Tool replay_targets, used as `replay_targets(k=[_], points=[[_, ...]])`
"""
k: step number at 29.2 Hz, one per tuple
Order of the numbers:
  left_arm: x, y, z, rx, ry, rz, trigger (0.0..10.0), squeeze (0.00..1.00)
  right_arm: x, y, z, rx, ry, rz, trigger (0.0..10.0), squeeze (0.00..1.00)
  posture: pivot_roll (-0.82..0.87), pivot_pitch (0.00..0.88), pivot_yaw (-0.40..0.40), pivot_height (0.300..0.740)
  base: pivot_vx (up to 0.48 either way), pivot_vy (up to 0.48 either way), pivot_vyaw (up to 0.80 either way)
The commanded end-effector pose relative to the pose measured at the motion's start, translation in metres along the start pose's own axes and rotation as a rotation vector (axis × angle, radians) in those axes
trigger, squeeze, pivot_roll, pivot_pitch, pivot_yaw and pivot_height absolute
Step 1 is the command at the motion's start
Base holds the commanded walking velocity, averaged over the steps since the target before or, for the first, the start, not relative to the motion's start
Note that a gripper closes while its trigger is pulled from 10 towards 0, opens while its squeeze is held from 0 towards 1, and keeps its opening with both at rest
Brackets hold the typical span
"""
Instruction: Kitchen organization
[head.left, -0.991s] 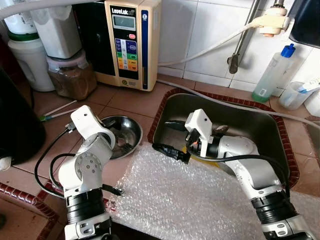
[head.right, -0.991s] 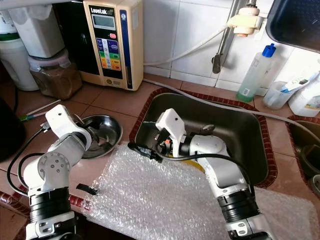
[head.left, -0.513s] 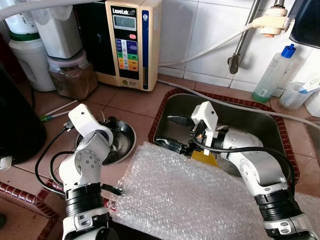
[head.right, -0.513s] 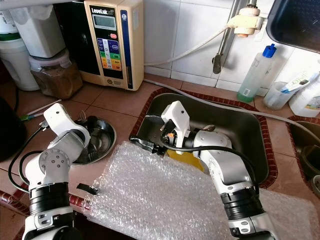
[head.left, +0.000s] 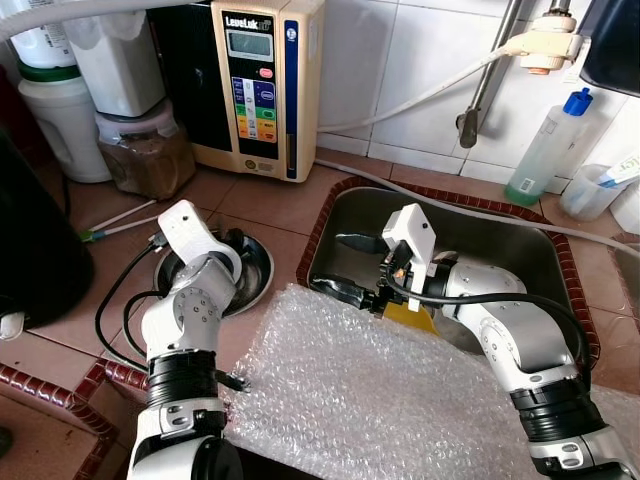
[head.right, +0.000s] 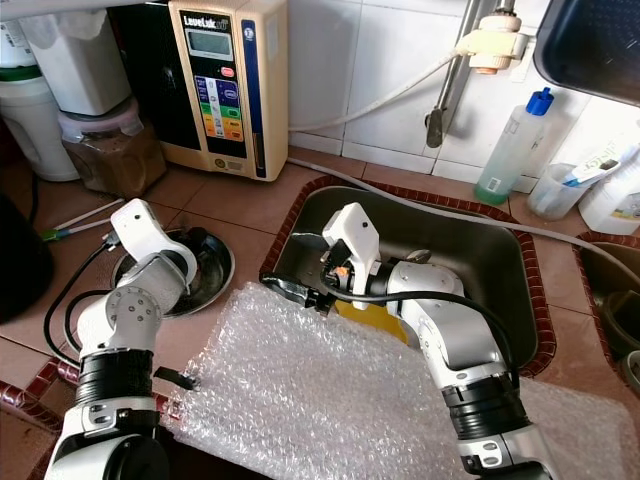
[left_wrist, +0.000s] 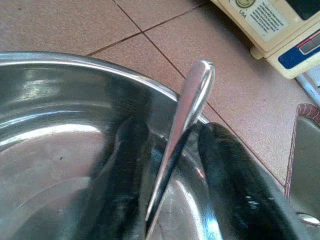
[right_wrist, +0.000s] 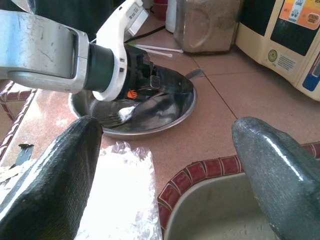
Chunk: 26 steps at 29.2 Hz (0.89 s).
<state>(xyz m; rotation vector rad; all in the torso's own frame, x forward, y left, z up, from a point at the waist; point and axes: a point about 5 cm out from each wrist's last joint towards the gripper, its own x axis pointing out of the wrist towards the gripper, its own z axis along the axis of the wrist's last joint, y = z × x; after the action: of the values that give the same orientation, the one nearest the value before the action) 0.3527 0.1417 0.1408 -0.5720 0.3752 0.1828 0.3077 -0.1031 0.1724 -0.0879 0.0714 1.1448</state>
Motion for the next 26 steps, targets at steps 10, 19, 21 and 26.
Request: replay_targets(k=[10,19,21,26], points=[[0.012,-0.025,-0.008,-0.026,0.013,-0.083,0.0,0.0,0.0,0.0,0.007,-0.032,-0.002,-0.005,10.0,0.0,0.08,0.0,-0.003,0.74,0.0,0.0,0.0],[0.017,-0.028,-0.001,-0.02,-0.027,-0.086,0.0,0.0,-0.001,0.0,0.007,-0.034,0.001,-0.011,10.0,0.0,0.07,0.0,0.001,0.74,0.0,0.0,0.0],[0.019,-0.024,0.004,-0.007,-0.061,-0.066,0.0,0.0,-0.002,0.0,0.006,-0.032,0.001,-0.015,10.0,0.0,0.07,0.0,0.001,0.74,0.0,0.0,0.0],[0.021,-0.016,0.011,0.003,-0.109,-0.027,0.0,0.0,-0.002,-0.001,0.006,-0.03,0.0,-0.016,10.0,0.0,0.07,0.0,0.001,0.74,0.0,0.0,0.0]])
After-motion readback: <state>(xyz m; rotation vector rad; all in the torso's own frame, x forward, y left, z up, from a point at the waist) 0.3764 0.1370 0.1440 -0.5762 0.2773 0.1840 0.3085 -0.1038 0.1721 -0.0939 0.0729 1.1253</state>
